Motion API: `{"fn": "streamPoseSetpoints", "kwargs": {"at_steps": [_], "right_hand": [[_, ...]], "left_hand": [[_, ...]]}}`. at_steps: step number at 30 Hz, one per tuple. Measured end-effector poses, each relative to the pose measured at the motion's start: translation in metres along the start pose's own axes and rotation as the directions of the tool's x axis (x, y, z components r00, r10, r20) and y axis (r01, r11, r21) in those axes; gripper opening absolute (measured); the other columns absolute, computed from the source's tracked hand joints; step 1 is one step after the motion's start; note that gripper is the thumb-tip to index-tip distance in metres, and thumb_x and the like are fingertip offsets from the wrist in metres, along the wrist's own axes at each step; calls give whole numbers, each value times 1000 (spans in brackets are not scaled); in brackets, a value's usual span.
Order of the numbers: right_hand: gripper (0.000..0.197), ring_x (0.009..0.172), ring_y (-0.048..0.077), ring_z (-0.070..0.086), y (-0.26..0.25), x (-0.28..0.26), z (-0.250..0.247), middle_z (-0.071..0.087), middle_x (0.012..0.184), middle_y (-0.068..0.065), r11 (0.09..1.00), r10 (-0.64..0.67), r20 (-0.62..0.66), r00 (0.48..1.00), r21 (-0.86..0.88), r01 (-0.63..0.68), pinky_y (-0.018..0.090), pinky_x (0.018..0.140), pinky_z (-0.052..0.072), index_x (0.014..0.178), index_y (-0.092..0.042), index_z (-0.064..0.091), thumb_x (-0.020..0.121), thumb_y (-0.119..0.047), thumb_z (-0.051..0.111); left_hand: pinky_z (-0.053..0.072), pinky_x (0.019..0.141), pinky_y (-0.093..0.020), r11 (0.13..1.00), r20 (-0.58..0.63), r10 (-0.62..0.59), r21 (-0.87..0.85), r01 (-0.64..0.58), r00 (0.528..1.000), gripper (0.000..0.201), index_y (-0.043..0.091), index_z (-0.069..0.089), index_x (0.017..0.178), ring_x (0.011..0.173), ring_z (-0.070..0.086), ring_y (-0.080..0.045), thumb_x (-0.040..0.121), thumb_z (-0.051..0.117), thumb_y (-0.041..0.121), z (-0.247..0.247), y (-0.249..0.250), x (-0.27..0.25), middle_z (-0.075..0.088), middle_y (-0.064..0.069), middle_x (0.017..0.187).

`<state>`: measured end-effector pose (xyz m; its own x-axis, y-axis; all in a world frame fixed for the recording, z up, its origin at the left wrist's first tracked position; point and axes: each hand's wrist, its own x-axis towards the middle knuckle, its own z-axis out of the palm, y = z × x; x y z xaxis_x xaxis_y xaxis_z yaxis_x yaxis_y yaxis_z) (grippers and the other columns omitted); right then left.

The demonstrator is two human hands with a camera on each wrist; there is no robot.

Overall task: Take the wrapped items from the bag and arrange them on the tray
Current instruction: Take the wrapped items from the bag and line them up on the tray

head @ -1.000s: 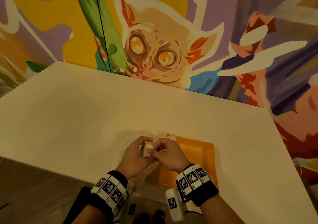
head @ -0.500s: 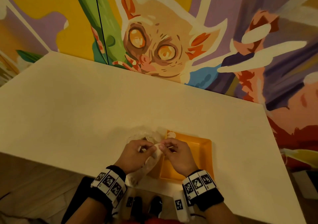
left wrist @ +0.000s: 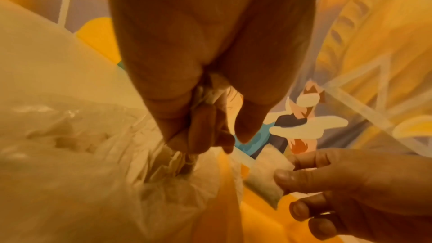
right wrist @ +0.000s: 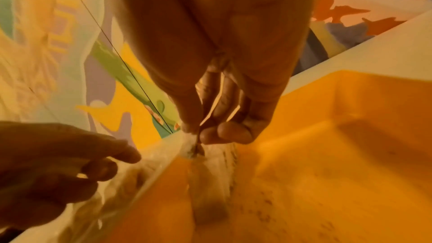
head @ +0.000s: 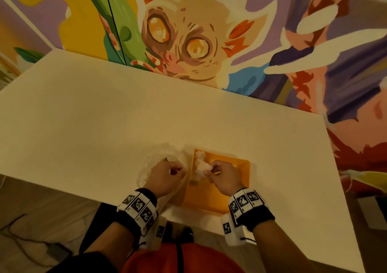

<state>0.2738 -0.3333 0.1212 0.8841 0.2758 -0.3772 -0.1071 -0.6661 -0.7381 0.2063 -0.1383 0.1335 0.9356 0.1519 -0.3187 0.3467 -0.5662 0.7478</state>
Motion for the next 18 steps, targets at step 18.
{"fn": "streamPoseSetpoints", "kwargs": {"at_steps": [18], "right_hand": [[14,82,27,60,-4,22,30,65,85,14,940,187,160,969,-315,-130,25,55,35,85,-3,65,93,-13,57]], "left_hand": [[46,72,-20,957,66,-198,230,178,978,16,16,78,94,83,62,-12,87,69,27,25,13,-9,73,-2,97]]}}
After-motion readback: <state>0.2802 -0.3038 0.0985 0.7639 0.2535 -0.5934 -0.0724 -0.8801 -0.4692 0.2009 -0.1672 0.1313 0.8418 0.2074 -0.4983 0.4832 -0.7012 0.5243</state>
